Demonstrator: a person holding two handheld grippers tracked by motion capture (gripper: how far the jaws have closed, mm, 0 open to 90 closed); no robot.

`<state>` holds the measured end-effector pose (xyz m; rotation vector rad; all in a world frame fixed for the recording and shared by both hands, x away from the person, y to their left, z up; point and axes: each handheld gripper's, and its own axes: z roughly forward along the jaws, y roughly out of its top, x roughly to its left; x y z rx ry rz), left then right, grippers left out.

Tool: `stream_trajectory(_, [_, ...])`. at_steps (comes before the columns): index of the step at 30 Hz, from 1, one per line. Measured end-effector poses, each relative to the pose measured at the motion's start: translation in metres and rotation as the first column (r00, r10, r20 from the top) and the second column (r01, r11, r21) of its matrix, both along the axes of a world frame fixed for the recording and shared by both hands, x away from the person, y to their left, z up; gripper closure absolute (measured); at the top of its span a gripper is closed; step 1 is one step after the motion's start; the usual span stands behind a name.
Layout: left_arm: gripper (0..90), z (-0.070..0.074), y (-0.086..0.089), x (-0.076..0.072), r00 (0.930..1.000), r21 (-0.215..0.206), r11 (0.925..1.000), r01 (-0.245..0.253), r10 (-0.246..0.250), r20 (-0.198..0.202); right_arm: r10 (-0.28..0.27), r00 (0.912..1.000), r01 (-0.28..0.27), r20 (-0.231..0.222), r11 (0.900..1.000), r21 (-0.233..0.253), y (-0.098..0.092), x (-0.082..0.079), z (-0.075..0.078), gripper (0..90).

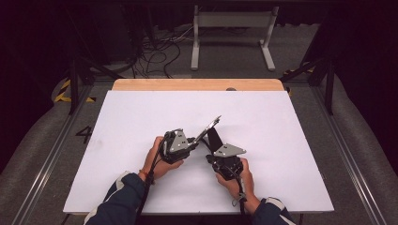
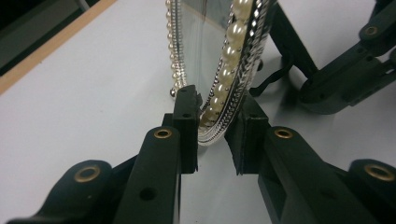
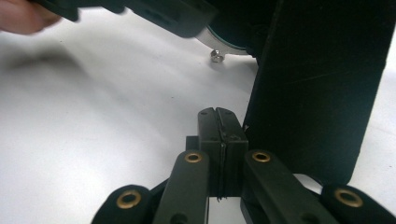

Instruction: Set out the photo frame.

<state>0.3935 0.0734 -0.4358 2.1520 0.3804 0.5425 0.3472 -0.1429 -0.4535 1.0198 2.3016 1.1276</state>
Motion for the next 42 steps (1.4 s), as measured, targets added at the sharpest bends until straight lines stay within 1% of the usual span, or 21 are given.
stream_trajectory(2, [76.4,0.003,0.001,-0.003,0.9998,-0.015,0.9998,0.013,-0.013,0.015,-0.001,1.0000,0.001,-0.003,1.000,-0.002,-0.001,0.000,0.000,90.0])
stream_trajectory(3, [76.5,0.005,0.002,-0.004,0.9997,-0.023,0.9995,0.020,-0.020,0.014,-0.002,1.0000,0.002,-0.004,1.000,0.000,-0.002,0.000,0.000,90.0])
stream_trajectory(5, [76.7,0.007,0.003,-0.006,0.9994,-0.026,0.9993,0.028,-0.027,0.023,-0.003,1.0000,0.003,-0.006,1.000,-0.002,-0.003,0.001,0.001,90.0])
stream_trajectory(10, [77.8,0.009,0.004,-0.007,0.9991,-0.040,0.9983,0.042,-0.042,0.009,-0.002,1.0000,0.002,-0.005,1.000,0.000,-0.007,0.002,0.000,90.0])
stream_trajectory(18, [78.7,0.011,0.001,-0.010,0.9979,-0.031,0.9976,0.062,-0.062,0.019,-0.011,0.9999,0.011,-0.003,1.000,0.003,-0.018,0.007,0.000,90.0])
stream_trajectory(23, [79.2,0.011,0.000,-0.011,0.9971,-0.038,0.9964,0.076,-0.075,0.015,-0.006,1.0000,0.006,0.006,1.000,0.003,-0.024,0.011,0.000,90.0])
stream_trajectory(25, [79.2,0.011,0.000,-0.011,0.9972,-0.043,0.9962,0.075,-0.075,0.009,-0.001,1.0000,0.001,0.007,1.000,0.003,-0.026,0.012,0.000,90.0])
stream_trajectory(30, [79.5,0.011,-0.002,-0.011,0.9968,-0.049,0.9956,0.080,-0.079,0.006,0.000,1.0000,0.000,0.010,1.000,-0.002,-0.029,0.013,0.001,90.0])
stream_trajectory(32, [79.4,0.011,-0.003,-0.011,0.9969,-0.045,0.9959,0.079,-0.078,0.009,0.001,1.0000,-0.001,0.008,1.000,-0.004,-0.030,0.014,0.001,90.0])
stream_trajectory(37, [79.2,0.011,-0.004,-0.011,0.9970,-0.053,0.9956,0.077,-0.077,0.000,0.006,0.9999,-0.006,0.008,1.000,-0.001,-0.032,0.015,0.001,90.0])
stream_trajectory(40, [78.9,0.011,-0.005,-0.011,0.9969,-0.069,0.9947,0.077,-0.078,-0.011,0.006,1.0000,-0.006,0.008,1.000,-0.005,-0.033,0.016,0.002,90.0])
stream_trajectory(42, [78.8,0.011,-0.005,-0.011,0.9966,-0.073,0.9940,0.081,-0.082,-0.011,0.004,1.0000,-0.004,0.007,1.000,-0.003,-0.034,0.017,0.002,90.0])
